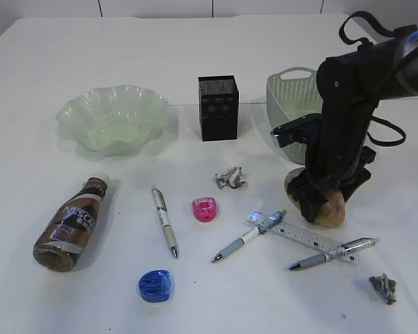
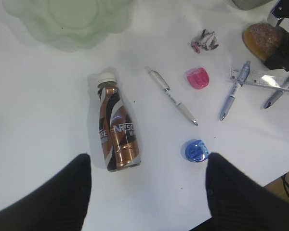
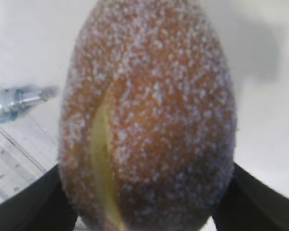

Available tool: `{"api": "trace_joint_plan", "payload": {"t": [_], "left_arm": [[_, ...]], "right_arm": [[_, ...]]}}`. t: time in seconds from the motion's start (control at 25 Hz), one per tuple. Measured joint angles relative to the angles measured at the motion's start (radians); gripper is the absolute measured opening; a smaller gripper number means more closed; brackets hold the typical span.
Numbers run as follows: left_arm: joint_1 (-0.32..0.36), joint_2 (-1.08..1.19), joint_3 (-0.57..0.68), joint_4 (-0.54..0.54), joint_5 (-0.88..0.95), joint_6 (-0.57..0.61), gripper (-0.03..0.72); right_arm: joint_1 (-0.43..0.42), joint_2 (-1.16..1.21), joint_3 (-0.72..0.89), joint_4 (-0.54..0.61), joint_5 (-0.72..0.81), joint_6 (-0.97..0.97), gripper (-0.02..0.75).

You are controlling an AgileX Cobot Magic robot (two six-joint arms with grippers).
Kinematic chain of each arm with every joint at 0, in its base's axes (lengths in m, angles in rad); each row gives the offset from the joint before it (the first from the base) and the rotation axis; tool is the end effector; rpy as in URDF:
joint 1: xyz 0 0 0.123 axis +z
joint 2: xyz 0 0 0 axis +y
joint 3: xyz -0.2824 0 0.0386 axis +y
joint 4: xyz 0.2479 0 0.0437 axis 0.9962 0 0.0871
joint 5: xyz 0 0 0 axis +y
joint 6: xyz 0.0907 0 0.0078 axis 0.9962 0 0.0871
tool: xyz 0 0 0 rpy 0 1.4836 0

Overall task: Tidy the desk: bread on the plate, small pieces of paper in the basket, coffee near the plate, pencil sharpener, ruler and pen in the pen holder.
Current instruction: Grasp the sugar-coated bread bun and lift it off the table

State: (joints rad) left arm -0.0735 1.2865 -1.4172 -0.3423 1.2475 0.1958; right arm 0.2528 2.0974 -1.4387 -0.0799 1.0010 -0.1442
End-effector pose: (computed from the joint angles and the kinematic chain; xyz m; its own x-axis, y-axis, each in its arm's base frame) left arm 0.2409 -0.0468 0.4073 -0.8225 0.1394 -0.5514 0.3074 0.9247 -0.2247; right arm 0.3868 0.0936 0.1397 -0.9048 -0.4257 0.0128 -0.4256 0.9025 -0.0660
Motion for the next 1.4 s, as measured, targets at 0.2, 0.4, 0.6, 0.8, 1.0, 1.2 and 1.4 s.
{"api": "trace_joint_plan", "payload": {"t": [0.2,0.4,0.6,0.8,1.0,1.2,1.4], "left_arm": [[0.000,0.000,0.000,0.000,0.000,0.000,0.522],[0.000,0.000,0.000,0.000,0.000,0.000,0.520],[0.000,0.000,0.000,0.000,0.000,0.000,0.520],[0.000,0.000,0.000,-0.004,0.000,0.000,0.489],[0.000,0.000,0.000,-0.035,0.000,0.000,0.455],[0.000,0.000,0.000,-0.045,0.000,0.000,0.447],[0.000,0.000,0.000,-0.046,0.000,0.000,0.447]], "right_arm": [[0.000,0.000,0.000,0.047,-0.031,0.000,0.527],[0.000,0.000,0.000,0.052,-0.036,0.000,0.454],[0.000,0.000,-0.002,0.056,-0.033,0.009,0.342],[0.000,0.000,-0.006,0.066,-0.013,0.011,0.320],[0.000,0.000,-0.008,0.080,0.011,0.011,0.317],[0.000,0.000,-0.016,0.090,0.041,0.011,0.314],[0.000,-0.047,-0.021,0.096,0.036,0.018,0.313]]}}
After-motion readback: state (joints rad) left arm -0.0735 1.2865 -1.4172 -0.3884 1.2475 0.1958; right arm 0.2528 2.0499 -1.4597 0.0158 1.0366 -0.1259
